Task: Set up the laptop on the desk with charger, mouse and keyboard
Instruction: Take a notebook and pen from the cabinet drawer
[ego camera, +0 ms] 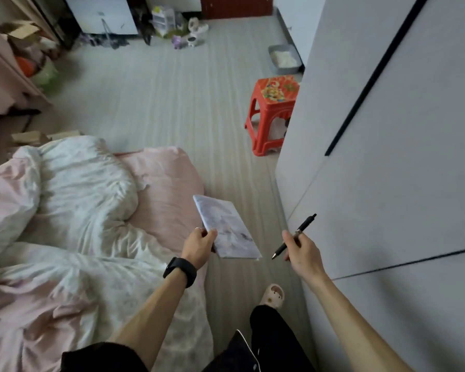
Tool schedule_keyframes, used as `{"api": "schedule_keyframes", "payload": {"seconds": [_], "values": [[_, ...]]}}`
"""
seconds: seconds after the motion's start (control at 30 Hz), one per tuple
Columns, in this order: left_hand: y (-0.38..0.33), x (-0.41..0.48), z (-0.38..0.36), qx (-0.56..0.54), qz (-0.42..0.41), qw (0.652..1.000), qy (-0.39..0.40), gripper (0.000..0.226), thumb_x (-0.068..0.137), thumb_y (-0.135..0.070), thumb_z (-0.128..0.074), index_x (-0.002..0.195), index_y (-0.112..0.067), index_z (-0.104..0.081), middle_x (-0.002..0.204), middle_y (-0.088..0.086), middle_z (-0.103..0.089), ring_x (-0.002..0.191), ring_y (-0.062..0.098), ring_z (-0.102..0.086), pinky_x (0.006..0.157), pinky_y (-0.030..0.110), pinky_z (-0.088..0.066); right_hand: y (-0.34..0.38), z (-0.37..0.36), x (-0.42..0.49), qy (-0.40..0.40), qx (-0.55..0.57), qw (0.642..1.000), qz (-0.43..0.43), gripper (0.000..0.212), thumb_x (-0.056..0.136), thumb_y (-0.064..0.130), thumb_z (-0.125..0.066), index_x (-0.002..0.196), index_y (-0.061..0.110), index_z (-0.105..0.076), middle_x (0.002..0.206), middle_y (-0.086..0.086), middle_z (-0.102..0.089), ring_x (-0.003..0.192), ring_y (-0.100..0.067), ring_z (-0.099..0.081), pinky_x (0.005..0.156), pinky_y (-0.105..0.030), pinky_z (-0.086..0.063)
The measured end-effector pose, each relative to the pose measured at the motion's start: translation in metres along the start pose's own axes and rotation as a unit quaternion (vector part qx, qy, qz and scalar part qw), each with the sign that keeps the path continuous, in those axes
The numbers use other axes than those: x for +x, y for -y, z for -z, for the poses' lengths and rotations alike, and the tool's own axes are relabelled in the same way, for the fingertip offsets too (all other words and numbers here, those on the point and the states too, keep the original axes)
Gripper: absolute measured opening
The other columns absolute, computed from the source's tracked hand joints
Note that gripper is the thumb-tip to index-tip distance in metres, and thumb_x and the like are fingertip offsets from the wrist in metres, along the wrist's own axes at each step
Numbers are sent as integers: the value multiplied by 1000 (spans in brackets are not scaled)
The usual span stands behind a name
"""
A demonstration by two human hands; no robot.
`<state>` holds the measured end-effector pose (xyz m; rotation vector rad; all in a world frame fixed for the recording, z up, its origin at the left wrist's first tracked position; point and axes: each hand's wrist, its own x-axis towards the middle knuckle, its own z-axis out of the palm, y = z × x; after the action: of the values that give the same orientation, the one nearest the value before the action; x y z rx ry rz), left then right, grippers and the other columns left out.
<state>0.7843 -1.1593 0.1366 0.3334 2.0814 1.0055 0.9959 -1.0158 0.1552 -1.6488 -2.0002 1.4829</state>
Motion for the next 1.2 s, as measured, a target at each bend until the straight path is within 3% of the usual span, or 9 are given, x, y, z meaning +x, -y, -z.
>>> {"api": "schedule_keyframes", "payload": {"seconds": [0.13, 0.23, 0.43, 0.57, 0.67, 0.8, 0.97, 1.07, 1.2], "values": [[-37, 41, 8, -24, 31, 998, -43, 37, 91, -40, -53, 94, -4, -62, 80, 3, -70, 70, 18, -65, 63, 33, -50, 40, -2, 71, 55, -14, 998, 15, 46, 102, 47, -47, 73, 13, -56, 68, -5, -70, 67, -19, -66, 61, -29, -46], [-65, 76, 18, -35, 20, 997, -66, 41, 90, -42, -52, 93, -2, -61, 78, 3, -67, 68, 19, -61, 69, 39, -51, 69, -6, 123, 67, -24, 997, 30, 45, 102, 50, -47, 74, 15, -54, 70, -5, -71, 70, -21, -67, 68, -34, -49], [-103, 145, 43, -101, 39, 989, -99, 31, 93, -39, -52, 88, -8, -53, 78, 6, -59, 66, 17, -55, 59, 32, -46, 133, -21, 214, 102, -38, 993, 52, 46, 102, 45, -49, 76, 8, -56, 73, -13, -70, 73, -26, -67, 66, -32, -46], [-131, 216, 64, -121, 49, 986, -107, 26, 98, -32, -50, 89, -8, -48, 79, 7, -54, 67, 19, -52, 59, 32, -43, 185, -35, 282, 104, -43, 991, 75, 44, 103, 41, -50, 72, 10, -52, 72, -16, -69, 72, -28, -65, 61, -28, -43], [-156, 286, 85, -134, 55, 984, -105, 33, 99, -34, -48, 94, -1, -51, 79, 9, -53, 65, 19, -50, 56, 30, -43, 235, -49, 350, 92, -64, 990, 88, 44, 102, 41, -50, 70, 10, -52, 64, -9, -67, 68, -25, -64, 64, -33, -45], [-202, 373, 125, -126, 51, 987, -89, 25, 100, -28, -46, 88, -6, -49, 79, 11, -53, 65, 21, -49, 56, 31, -41, 306, -67, 440, 59, -61, 992, 88, 47, 103, 44, -47, 72, 10, -54, 61, -7, -66, 66, -26, -65, 67, -37, -47], [-278, 488, 200, -100, 47, 989, -95, 25, 98, -29, -47, 86, -7, -51, 77, 7, -59, 67, 23, -54, 60, 33, -44, 417, -93, 539, 48, -55, 993, 97, 52, 105, 48, -40, 79, 5, -56, 65, -8, -64, 58, -21, -58, 54, -30, -38], [-312, 537, 226, -94, 51, 989, -103, 24, 99, -30, -47, 91, -7, -51, 81, 6, -61, 70, 21, -56, 63, 32, -47, 455, -101, 581, 52, -52, 992, 107, 51, 105, 47, -40, 74, 7, -47, 57, -2, -52, 51, -17, -50, 50, -28, -36], [-375, 627, 260, -96, 30, 990, -100, 24, 99, -28, -47, 87, -8, -48, 83, 9, -59, 70, 22, -55, 63, 34, -47, 512, -115, 671, 33, -45, 991, 124, 54, 105, 46, -41, 84, -1, -54, 71, -16, -59, 57, -20, -54, 46, -16, -38]]}}
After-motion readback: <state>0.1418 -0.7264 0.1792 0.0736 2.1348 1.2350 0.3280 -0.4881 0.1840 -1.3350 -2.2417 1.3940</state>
